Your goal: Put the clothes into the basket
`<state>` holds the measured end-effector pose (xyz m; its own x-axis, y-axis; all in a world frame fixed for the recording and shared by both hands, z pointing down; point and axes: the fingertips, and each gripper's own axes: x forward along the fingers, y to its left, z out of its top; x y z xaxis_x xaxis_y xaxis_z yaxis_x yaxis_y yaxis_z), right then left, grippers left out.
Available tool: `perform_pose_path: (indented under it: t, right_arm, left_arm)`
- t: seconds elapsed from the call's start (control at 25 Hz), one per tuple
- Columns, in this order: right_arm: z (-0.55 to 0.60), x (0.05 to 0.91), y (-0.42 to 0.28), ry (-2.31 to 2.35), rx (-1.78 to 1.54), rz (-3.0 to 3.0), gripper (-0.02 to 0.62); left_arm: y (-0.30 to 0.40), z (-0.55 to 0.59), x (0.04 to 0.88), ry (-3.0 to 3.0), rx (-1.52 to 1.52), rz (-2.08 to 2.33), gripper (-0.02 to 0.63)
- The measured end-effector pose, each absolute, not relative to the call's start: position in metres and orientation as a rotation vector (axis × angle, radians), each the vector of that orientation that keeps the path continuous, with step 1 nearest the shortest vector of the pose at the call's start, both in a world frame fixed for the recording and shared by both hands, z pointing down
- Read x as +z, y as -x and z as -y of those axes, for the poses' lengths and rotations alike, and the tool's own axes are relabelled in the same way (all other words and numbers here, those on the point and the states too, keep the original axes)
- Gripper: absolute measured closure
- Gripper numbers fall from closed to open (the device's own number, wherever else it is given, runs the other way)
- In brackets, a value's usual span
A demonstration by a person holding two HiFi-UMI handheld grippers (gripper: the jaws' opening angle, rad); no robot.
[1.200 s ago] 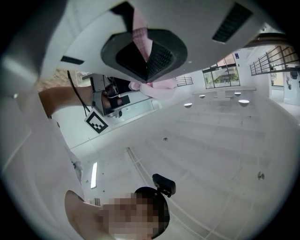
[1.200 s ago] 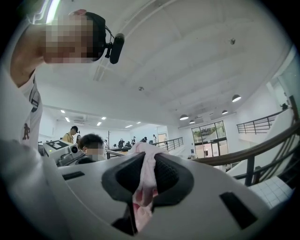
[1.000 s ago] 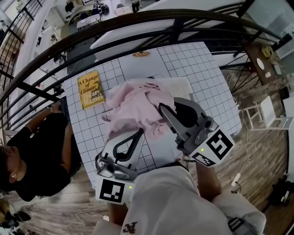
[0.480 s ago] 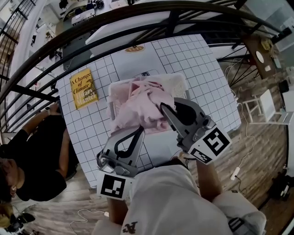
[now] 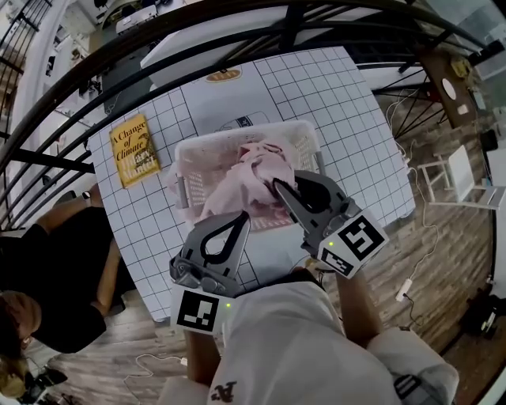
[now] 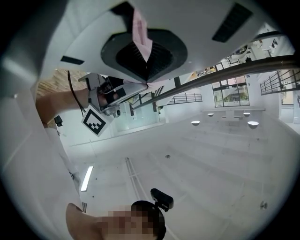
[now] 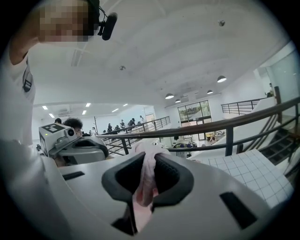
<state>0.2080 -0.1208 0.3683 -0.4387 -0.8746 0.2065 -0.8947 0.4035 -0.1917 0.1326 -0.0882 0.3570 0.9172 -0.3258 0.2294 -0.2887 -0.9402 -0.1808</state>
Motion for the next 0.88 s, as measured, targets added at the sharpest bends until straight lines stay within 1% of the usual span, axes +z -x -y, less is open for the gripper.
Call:
perform_pose_path:
  t: [0.56,0.88]
  right_arm:
    - [0.123,0.433,-0.216,-1.503,0.555,2.427,0.538]
    - [0.126,0.449,-0.215,-1.433,0.564,2.388,0.538]
  left_arm:
    - [-0.152,0.102,0.395,2.987,-0.464,-0.452,0.603]
    - [-0.159,0.106,0.409,3.006,-0.486,-0.446,0.603]
